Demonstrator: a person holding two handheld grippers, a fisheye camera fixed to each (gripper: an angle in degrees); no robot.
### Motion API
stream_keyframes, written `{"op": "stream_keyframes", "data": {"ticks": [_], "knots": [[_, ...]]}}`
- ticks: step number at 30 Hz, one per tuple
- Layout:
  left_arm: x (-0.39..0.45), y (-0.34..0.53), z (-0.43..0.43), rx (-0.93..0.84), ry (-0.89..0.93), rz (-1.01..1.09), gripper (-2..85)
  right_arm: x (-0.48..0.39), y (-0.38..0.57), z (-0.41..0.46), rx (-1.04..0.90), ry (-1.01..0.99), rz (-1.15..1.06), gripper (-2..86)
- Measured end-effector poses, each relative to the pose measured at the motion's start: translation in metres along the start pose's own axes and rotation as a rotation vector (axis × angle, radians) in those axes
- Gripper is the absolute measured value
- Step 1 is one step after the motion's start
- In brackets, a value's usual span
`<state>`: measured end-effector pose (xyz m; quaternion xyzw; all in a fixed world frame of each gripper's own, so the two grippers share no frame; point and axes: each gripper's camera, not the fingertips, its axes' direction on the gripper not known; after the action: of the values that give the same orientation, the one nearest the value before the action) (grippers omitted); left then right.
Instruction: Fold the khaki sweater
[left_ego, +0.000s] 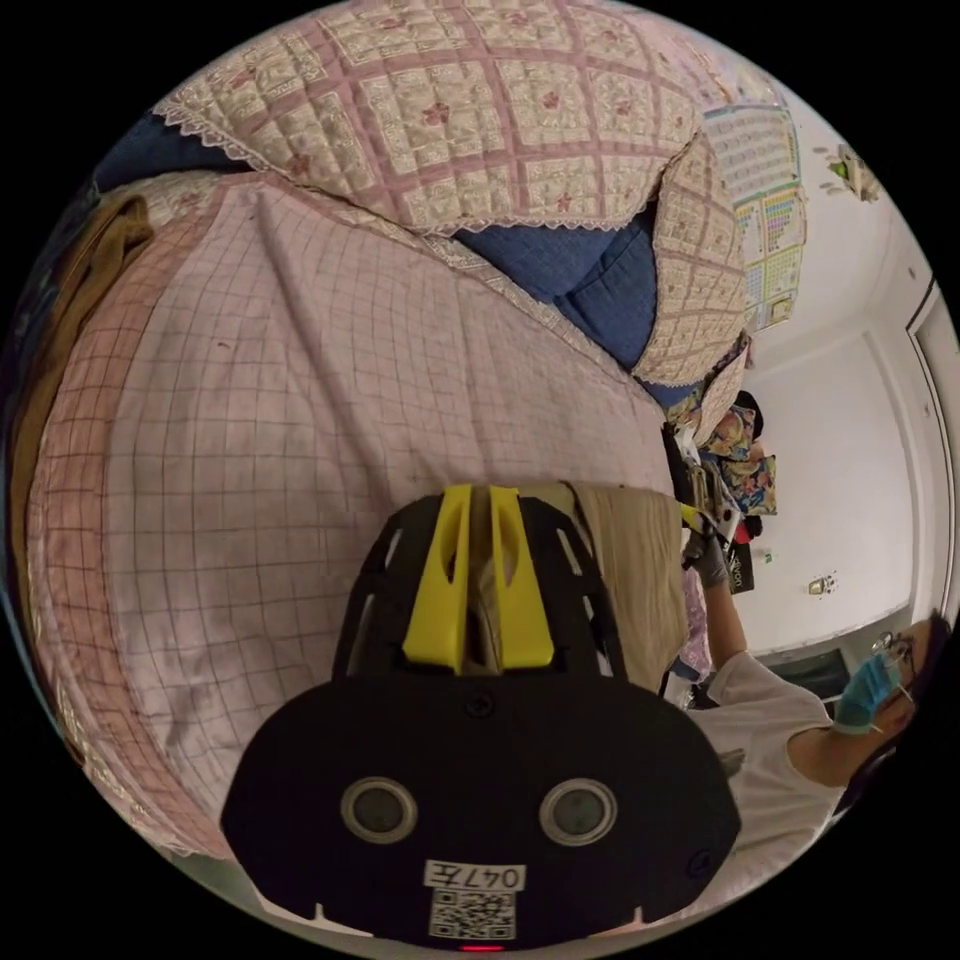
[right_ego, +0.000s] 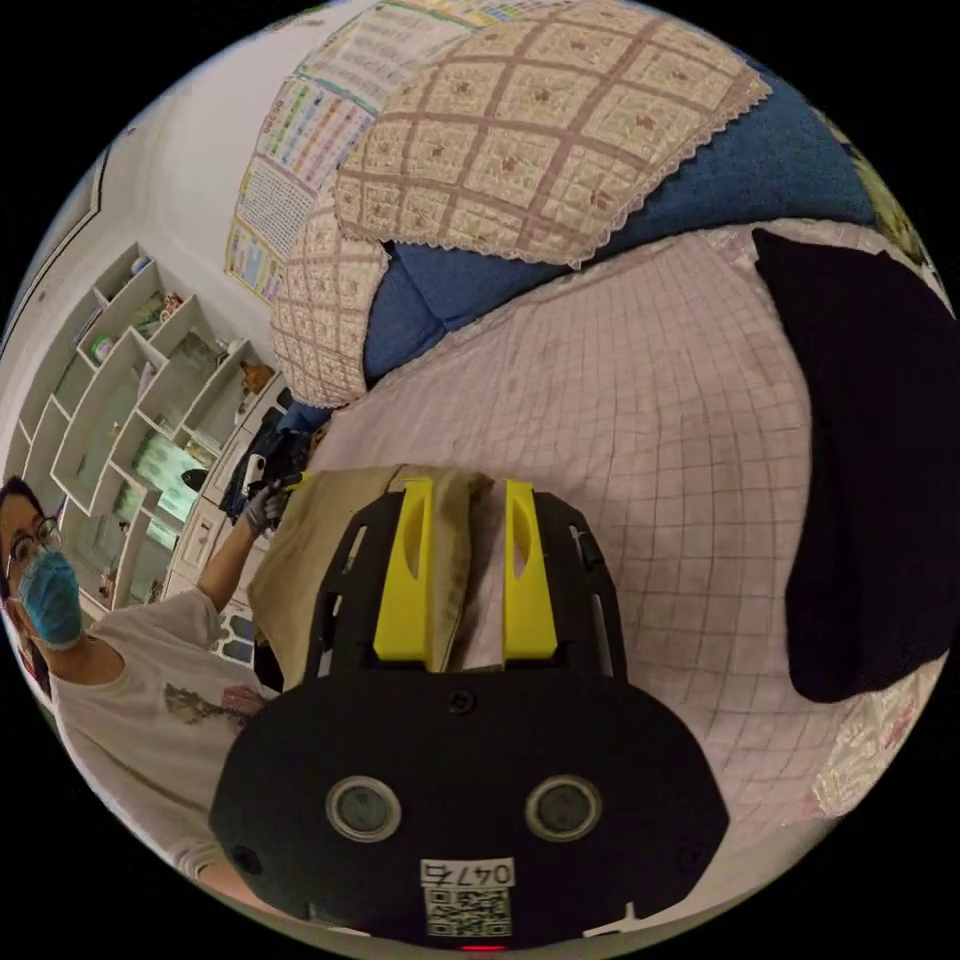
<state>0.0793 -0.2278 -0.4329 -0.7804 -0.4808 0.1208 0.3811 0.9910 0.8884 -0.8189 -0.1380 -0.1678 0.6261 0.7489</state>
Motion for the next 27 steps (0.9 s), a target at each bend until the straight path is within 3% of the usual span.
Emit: {"op": "stream_keyframes", "data": {"ticks": [6,11,15,19,21,23,27], "knots": [[0.096,0.023,-0.068,0.095,-0.161,0.214,-0.9,-0.035,-0.010,0.044,-0.043,-0.043,-0.012,-0.3],[0.194,0.063,-0.148,0.221,-0.348,0.363,-0.9,-0.123,0.007,0.052,0.078,0.286,-0.266,-1.1],[0.208,0.066,-0.145,0.139,-0.526,0.369,-0.2,-0.147,0.014,0.083,0.051,0.351,-0.221,-0.8],[0.171,0.064,-0.162,0.130,-0.478,0.212,4.7,-0.173,0.019,0.109,0.032,0.346,-0.132,2.2],[0.147,0.088,-0.229,0.214,-0.348,0.106,8.1,-0.202,0.025,0.101,0.102,0.405,-0.149,3.1],[0.127,0.121,-0.291,0.257,-0.235,0.024,8.8,-0.257,0.035,0.096,0.181,0.548,-0.229,3.0],[0.104,0.251,-0.405,0.322,-0.006,-0.079,15.0,-0.369,0.048,0.128,0.236,0.590,-0.492,2.4]]}}
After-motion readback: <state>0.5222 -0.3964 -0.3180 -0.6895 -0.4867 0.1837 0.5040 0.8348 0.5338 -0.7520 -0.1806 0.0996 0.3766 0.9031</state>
